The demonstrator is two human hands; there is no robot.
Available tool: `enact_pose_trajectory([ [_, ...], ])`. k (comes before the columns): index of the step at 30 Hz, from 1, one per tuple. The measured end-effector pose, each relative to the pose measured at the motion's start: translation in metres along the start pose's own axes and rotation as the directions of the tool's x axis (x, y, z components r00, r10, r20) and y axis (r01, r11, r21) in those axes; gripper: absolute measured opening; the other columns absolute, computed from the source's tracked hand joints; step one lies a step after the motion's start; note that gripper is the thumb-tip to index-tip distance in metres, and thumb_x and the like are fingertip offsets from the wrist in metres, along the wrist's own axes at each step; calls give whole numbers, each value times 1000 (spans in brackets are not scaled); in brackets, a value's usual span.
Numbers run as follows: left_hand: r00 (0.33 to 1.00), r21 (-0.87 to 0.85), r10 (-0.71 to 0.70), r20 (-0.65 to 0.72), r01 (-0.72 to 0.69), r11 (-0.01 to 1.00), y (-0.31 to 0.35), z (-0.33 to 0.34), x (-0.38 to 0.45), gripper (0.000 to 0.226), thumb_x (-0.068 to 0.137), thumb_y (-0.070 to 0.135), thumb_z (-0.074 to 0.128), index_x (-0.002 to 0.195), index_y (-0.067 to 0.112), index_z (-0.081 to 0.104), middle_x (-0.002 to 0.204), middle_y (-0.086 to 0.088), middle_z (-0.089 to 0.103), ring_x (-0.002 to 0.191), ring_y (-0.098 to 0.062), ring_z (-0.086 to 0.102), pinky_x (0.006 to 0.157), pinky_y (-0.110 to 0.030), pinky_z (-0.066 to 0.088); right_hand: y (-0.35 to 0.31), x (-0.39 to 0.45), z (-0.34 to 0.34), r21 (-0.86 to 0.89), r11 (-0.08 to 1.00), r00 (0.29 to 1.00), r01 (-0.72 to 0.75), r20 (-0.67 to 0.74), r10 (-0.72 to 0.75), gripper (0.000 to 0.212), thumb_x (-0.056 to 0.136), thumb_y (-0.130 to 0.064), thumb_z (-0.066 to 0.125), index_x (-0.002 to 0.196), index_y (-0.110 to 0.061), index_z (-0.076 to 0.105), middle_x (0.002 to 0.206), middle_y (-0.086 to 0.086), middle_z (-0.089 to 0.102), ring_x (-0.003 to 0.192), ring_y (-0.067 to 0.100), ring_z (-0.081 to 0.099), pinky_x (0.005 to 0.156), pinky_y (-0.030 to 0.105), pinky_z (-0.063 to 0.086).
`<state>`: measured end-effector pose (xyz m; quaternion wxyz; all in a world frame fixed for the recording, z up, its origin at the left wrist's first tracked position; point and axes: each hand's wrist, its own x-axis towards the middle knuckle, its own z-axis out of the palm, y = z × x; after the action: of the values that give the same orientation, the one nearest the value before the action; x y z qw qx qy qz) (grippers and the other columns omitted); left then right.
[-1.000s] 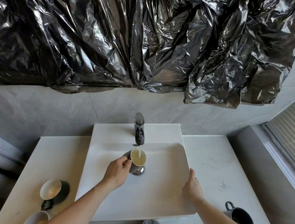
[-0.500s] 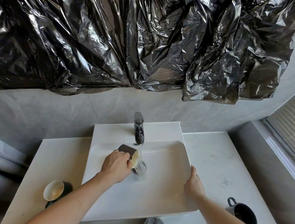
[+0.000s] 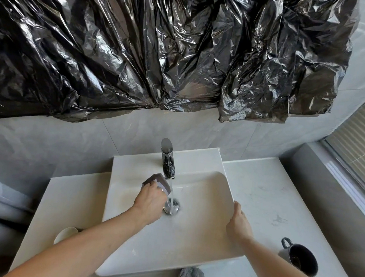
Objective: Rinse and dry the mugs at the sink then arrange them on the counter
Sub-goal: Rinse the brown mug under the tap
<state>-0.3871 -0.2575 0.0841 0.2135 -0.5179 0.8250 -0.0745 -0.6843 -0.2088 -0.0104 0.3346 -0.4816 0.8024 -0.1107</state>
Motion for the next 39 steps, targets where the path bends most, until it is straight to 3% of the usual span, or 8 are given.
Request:
enact_pose_trajectory([
  [6,994,-73,61,-96,-68,995,7,-4,0,22,93,24,54,103,18,73,104,-4,72,106,-27,60,91,-36,48,-1,-2,-1,7,1000,1000,0,-2,0,75,81,2,45,151,-21,29,130,16,60,114,38,63,84,39,46],
  [11,959,-205,42,-280,-102,974,8,6,0,18,67,33,75,58,26,61,57,7,61,61,-18,60,53,-28,50,0,-1,-1,0,1000,1000,10,3,-10,75,80,4,47,150,-20,30,127,15,59,114,39,62,88,41,48],
  [19,934,-491,-128,-334,-57,869,12,25,-13,19,87,33,61,70,26,57,70,11,56,76,-18,57,60,-32,54,-8,5,2,-29,998,995,63,-75,-65,79,83,0,51,157,-16,28,146,14,46,131,38,47,111,44,40],
  [27,945,-698,-198,-259,-41,715,7,42,-28,23,102,30,51,80,28,48,85,11,53,88,-18,45,76,-31,44,-62,9,20,-82,992,994,99,-31,-102,54,101,-48,38,155,-37,42,168,-3,31,153,45,13,126,54,7],
  [29,951,-742,-212,-227,-28,669,7,46,-30,27,103,27,52,79,29,42,84,14,50,86,-17,44,75,-31,40,-68,6,20,-97,965,968,242,-39,-247,58,100,-51,33,155,-34,43,167,1,33,156,38,15,128,47,8],
  [31,960,-801,-221,-171,-5,598,8,51,-31,26,103,23,53,79,27,42,83,16,49,86,-18,46,75,-34,41,-84,3,24,34,924,923,380,43,-382,53,105,-46,38,154,-30,45,162,-2,41,154,23,28,126,32,16],
  [33,964,-879,-251,-92,40,475,11,59,-31,21,101,19,54,82,21,48,82,13,53,84,-20,50,75,-38,44,-109,-2,31,351,891,891,288,242,-383,42,110,-32,44,152,-30,47,157,-3,47,142,10,43,118,21,27],
  [39,931,-971,-286,227,238,7,1,82,-34,21,102,22,52,85,13,61,83,-7,65,78,-17,52,72,-33,42,-149,-7,39,622,770,821,-140,507,-261,35,111,-32,45,145,-36,49,132,-4,66,114,20,66,99,41,52],
])
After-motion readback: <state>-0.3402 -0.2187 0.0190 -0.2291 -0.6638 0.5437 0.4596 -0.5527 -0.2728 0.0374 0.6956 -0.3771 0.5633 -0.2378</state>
